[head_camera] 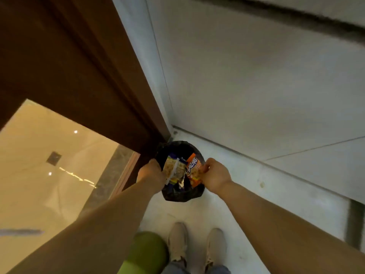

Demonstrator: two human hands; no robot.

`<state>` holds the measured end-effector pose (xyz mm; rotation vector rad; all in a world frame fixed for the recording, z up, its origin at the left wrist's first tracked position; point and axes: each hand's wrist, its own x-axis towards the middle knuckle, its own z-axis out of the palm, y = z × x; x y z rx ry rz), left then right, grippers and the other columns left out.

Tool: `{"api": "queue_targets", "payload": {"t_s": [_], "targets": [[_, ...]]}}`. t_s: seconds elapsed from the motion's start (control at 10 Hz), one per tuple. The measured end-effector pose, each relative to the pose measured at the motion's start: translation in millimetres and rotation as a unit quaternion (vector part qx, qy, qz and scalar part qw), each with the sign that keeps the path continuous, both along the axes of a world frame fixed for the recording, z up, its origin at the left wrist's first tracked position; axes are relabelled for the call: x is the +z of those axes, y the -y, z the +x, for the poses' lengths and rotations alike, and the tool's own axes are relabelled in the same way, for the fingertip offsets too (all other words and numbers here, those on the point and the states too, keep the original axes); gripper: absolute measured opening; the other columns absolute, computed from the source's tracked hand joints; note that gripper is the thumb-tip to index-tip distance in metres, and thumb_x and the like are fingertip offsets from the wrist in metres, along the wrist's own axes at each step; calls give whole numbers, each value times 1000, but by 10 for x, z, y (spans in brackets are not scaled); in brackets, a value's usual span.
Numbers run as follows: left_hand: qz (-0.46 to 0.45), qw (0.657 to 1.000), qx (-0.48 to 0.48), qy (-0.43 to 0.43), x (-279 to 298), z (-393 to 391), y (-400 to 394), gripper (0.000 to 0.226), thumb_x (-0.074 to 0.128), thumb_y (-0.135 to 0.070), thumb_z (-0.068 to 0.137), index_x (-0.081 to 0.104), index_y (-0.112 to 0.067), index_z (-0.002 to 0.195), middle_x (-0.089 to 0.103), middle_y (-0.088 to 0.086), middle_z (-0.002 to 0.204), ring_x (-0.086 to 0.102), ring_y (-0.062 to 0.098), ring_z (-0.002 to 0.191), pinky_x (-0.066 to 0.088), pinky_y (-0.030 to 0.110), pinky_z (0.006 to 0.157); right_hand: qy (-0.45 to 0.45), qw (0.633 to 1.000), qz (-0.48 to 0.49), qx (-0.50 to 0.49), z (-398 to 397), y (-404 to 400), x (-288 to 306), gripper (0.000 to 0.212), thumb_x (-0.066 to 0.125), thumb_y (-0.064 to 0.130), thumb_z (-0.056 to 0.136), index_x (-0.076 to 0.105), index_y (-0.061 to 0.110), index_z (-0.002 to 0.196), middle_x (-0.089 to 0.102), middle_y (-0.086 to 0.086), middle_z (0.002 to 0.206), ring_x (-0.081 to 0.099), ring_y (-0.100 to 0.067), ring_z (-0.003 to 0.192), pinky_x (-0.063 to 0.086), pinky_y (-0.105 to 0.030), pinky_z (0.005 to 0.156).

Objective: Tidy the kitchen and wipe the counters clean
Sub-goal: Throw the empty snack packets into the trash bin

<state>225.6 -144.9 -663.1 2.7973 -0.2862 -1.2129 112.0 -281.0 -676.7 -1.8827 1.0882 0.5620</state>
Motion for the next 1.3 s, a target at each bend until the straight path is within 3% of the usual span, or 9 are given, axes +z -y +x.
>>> {"api": "queue_targets", "payload": {"t_s": [0.1,0.2,0.4,0.6,0.7,0.8,0.9,1.1,1.3], "targets": [[3,1000,10,-16,-758,67,59,27,49,-15,93,49,-9,119,60,14,112,59,30,101,48,34,76,-7,1000,11,10,137,-27,-710,5,49,16,91,45,17,90,53,-2,89,51,-20,82,42,-28,70],[3,1000,-5,-20,-1423,115,104,20,46,-11,92,50,-6,112,61,16,107,59,33,97,48,37,74,4,1000,27,-4,256,-64,-1303,10,49,20,93,50,13,100,53,0,83,50,-16,75,42,-27,70],[1,1000,-19,23,-2406,248,162,21,44,-1,91,50,-6,111,60,17,100,55,31,83,44,38,62,-10,998,-45,30,464,-157,-2233,19,51,13,91,51,7,109,59,-13,105,58,-28,97,46,-34,78],[62,993,-98,-18,-2773,273,192,37,44,-1,94,54,-11,128,57,13,124,56,29,109,47,33,86,-71,989,-14,126,639,-123,-2593,26,44,7,96,59,1,117,60,-18,119,58,-29,109,46,-32,89],[38,994,-103,-12,-2529,273,187,35,43,-5,96,55,-13,128,56,11,127,54,29,112,47,34,94,-75,985,3,156,653,-8,-2371,37,55,7,90,55,3,127,58,-16,126,56,-28,112,45,-31,93],[36,992,-121,-19,-2026,232,216,35,42,-1,94,57,-11,125,58,12,124,56,28,111,49,35,94,-82,981,-14,176,529,122,-1925,14,58,9,87,66,5,97,65,-8,99,59,-23,96,45,-23,72],[44,986,-161,-25,-1310,176,301,34,44,-6,94,58,-11,124,60,10,122,57,26,110,50,33,93,-95,979,-17,179,321,252,-1230,17,53,11,90,68,5,95,63,-7,94,62,-23,99,45,-23,69],[-36,973,-228,14,406,121,676,28,44,-13,97,60,-10,120,61,10,121,57,27,111,49,35,95,-56,998,16,0,-14,591,699,27,53,11,89,65,5,113,67,-16,113,63,-31,107,52,-38,92],[-115,931,-346,8,2311,-459,1356,28,49,-13,94,62,-9,119,60,10,124,55,27,115,45,31,95,13,991,-51,-124,-748,805,2519,27,55,12,89,65,5,113,67,-16,113,63,-32,106,52,-40,92]]}}
